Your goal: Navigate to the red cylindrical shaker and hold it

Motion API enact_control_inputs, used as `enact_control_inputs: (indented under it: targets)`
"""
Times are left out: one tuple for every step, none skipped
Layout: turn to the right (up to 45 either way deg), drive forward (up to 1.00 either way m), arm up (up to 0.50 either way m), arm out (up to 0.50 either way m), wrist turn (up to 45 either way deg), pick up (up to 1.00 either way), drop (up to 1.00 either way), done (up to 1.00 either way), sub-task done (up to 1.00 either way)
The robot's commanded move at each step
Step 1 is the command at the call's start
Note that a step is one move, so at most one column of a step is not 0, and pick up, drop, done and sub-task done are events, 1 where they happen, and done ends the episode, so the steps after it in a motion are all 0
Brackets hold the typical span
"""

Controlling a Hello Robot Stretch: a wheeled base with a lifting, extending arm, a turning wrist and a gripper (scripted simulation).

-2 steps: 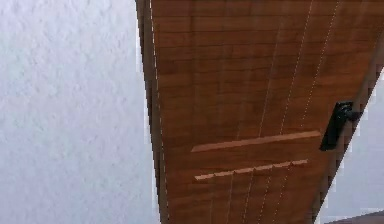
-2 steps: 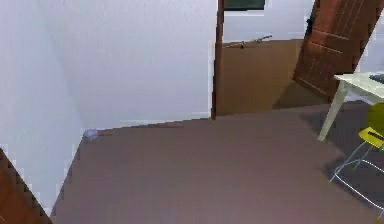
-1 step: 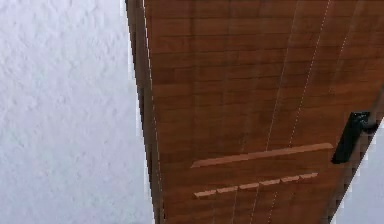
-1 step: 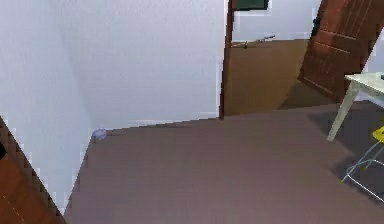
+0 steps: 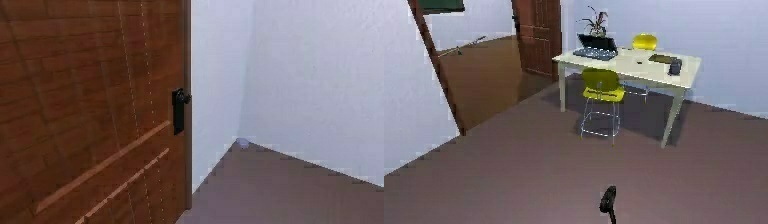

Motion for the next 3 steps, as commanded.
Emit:
enact_control_inputs:
  targets:
    - [45.0,0.00,0.00,0.00,0.0,0.00,0.00,0.00,0.00]
    - [9.0,0.00,0.00,0.00,0.0,0.00,0.00,0.00,0.00]
    - [0.0,0.60,0.00,0.00,0.0,0.00,0.00,0.00,0.00]
